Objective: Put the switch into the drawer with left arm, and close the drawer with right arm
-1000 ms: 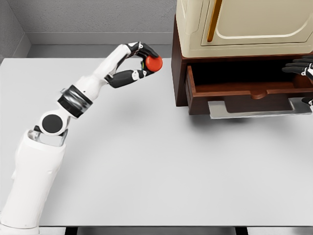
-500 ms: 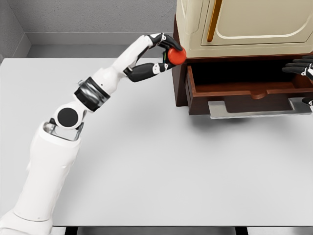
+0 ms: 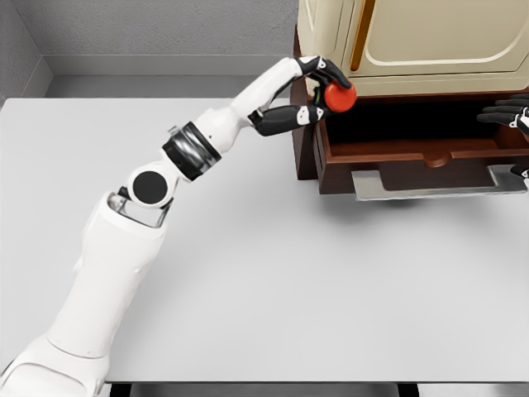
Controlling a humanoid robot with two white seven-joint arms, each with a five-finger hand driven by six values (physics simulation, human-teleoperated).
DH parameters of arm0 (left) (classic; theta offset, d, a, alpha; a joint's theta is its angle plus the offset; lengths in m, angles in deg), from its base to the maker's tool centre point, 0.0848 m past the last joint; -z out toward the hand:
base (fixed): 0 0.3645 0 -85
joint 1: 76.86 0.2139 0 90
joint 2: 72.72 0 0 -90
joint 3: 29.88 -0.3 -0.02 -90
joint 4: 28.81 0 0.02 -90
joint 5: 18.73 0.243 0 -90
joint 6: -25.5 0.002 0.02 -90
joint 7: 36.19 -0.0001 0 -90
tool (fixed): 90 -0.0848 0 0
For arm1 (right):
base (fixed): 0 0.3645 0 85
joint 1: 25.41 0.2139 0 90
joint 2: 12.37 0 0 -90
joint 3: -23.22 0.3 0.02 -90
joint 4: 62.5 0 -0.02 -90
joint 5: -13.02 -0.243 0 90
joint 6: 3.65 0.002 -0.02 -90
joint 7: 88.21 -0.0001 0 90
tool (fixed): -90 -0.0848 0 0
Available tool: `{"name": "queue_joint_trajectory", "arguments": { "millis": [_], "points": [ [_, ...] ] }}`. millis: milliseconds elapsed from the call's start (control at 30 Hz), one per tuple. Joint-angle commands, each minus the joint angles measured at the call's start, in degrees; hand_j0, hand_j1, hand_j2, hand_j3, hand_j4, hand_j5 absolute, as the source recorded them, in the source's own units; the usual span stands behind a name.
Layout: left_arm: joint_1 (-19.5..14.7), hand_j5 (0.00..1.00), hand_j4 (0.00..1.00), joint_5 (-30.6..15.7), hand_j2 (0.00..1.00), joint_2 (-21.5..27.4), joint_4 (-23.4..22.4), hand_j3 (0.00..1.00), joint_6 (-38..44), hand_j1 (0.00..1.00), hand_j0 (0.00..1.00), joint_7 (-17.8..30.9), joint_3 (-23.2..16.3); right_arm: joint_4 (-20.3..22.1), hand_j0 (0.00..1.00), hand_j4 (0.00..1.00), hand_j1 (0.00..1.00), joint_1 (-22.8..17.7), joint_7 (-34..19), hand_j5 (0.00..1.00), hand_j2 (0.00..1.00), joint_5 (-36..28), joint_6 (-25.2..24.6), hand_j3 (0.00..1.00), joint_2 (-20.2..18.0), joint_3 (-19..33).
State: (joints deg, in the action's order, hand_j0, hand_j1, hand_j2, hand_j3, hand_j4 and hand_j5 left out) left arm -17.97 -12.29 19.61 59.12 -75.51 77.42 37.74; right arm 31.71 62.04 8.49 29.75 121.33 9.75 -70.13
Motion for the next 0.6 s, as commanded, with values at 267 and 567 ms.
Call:
{"name": "queue_joint_trajectory", "arguments": {
  "millis": [267, 567],
  "points": [
    [-0.88, 0.51, 0.51, 0.94, 0.51, -2.33, -0.39, 0.51, 0.03, 0.51, 0.51, -0.06, -2.22, 0.01, 0.90, 0.90, 0.90, 0.00, -0.02, 0.90, 0.90, -0.38, 0.02, 0.90, -0.15, 0.02],
    [-3.52, 0.51, 0.51, 4.90, 0.51, -2.33, -3.64, 0.51, 0.12, 0.51, 0.51, -0.06, -3.28, -0.43, 0.91, 0.91, 0.91, 0.00, -0.02, 0.91, 0.91, -0.38, 0.02, 0.91, -0.07, 0.02]
  ]
}}
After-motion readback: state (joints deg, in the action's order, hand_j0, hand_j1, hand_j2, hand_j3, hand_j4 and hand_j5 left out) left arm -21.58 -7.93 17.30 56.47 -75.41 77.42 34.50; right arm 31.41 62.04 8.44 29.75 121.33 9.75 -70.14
